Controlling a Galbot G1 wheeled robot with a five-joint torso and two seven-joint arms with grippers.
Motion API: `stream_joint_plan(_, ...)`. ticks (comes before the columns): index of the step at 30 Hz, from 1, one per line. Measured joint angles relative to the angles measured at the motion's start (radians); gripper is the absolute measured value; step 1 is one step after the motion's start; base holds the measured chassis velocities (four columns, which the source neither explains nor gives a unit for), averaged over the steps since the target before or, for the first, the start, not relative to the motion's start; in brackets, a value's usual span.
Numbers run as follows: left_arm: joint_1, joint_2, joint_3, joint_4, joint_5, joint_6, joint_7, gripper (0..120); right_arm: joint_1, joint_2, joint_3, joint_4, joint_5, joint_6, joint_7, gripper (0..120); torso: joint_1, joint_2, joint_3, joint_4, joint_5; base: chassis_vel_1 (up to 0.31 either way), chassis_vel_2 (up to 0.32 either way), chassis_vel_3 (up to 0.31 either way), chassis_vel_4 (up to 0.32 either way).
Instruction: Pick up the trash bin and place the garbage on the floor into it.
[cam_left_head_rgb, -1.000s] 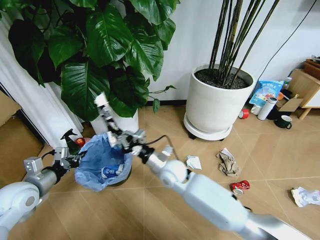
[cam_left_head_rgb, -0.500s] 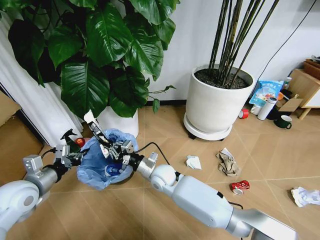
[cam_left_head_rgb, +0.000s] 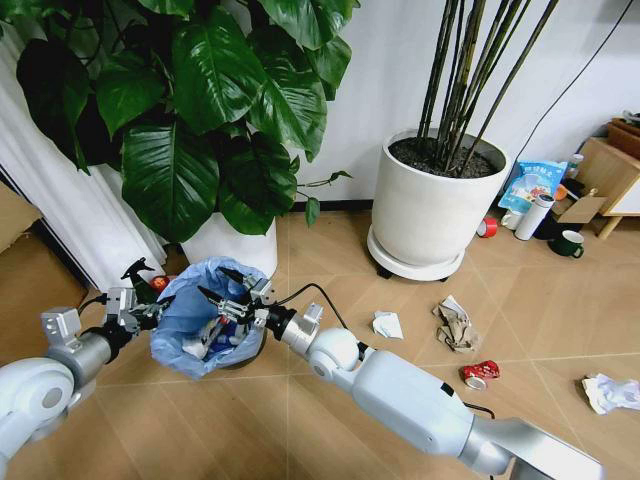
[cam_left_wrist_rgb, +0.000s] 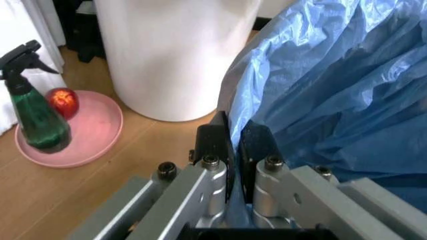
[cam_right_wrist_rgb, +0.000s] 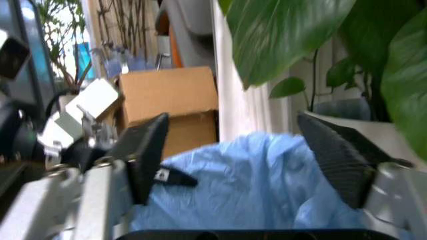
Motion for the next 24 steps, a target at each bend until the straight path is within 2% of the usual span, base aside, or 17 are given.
stream_joint_plan(4, 0.004, -0.007, -0.004, 0.008, 0.007, 0.000, 0.001, 0, -0.012, -0.021, 0.052, 0.056, 0.028, -0.027, 0.043, 90, 0.000, 0.000, 0.000, 0.0003, 0.0000, 0.000, 0.000, 0.000, 0.000)
stream_joint_plan(7, 0.011, -0.014, -0.011, 0.004, 0.017, 0.000, 0.005, 0, -0.023, -0.064, 0.099, 0.091, 0.033, -0.056, 0.101, 98, 0.000, 0.000, 0.000, 0.0005, 0.0001, 0.000, 0.000, 0.000, 0.000)
stream_joint_plan(8, 0.011, -0.014, -0.011, 0.004, 0.017, 0.000, 0.005, 0, -0.023, -0.064, 0.099, 0.091, 0.033, -0.056, 0.101, 98, 0.000, 0.000, 0.000, 0.0005, 0.0001, 0.000, 0.000, 0.000, 0.000)
stream_joint_plan(10, 0.008, -0.021, -0.012, -0.004, 0.024, 0.000, 0.006, 0, -0.051, -0.136, 0.160, 0.127, 0.027, -0.106, 0.186, 100, 0.000, 0.000, 0.000, 0.0005, 0.0003, 0.000, 0.000, 0.000, 0.000)
stream_joint_plan(12, -0.002, -0.021, -0.002, -0.006, 0.029, -0.001, 0.007, 0, -0.101, -0.216, 0.221, 0.160, 0.026, -0.166, 0.276, 100, 0.000, 0.000, 0.000, -0.0004, 0.0003, 0.000, 0.000, 0.000, 0.000)
stream_joint_plan(14, -0.004, -0.021, 0.001, -0.006, 0.030, -0.001, 0.008, 0, -0.118, -0.238, 0.241, 0.163, 0.024, -0.181, 0.297, 100, 0.000, 0.000, 0.000, -0.0004, 0.0003, 0.000, 0.000, 0.000, 0.000)
stream_joint_plan(15, -0.010, -0.020, 0.010, -0.010, 0.030, -0.001, 0.008, 0, -0.179, -0.285, 0.293, 0.164, 0.020, -0.210, 0.338, 100, 0.000, 0.000, 0.000, -0.0006, 0.0000, 0.000, 0.000, 0.000, 0.000)
stream_joint_plan(17, -0.012, -0.020, 0.012, -0.014, 0.030, -0.001, 0.008, 0, -0.208, -0.299, 0.317, 0.161, 0.019, -0.218, 0.347, 100, 0.000, 0.000, 0.000, -0.0005, 0.0001, 0.000, 0.000, 0.000, 0.000)
stream_joint_plan(18, -0.013, -0.020, 0.013, -0.021, 0.028, -0.001, 0.008, 0, -0.261, -0.317, 0.364, 0.151, 0.015, -0.229, 0.360, 100, 0.000, 0.000, 0.000, -0.0006, 0.0005, 0.000, 0.000, 0.000, 0.000)
stream_joint_plan(19, -0.013, -0.020, 0.013, -0.021, 0.028, -0.001, 0.008, 0, -0.261, -0.317, 0.364, 0.151, 0.015, -0.229, 0.360, 100, 0.000, 0.000, 0.000, -0.0006, 0.0005, 0.000, 0.000, 0.000, 0.000)
stream_joint_plan(22, -0.012, -0.021, 0.013, -0.028, 0.030, -0.001, 0.010, 0, -0.360, -0.326, 0.454, 0.113, -0.001, -0.264, 0.395, 100, 0.000, 0.000, 0.000, -0.0002, 0.0002, 0.000, 0.000, 0.000, 0.000)
stream_joint_plan(24, -0.012, -0.021, 0.012, -0.029, 0.030, -0.001, 0.010, 0, -0.373, -0.324, 0.466, 0.102, -0.009, -0.271, 0.404, 100, 0.000, 0.000, 0.000, -0.0001, 0.0003, 0.000, 0.000, 0.000, 0.000)
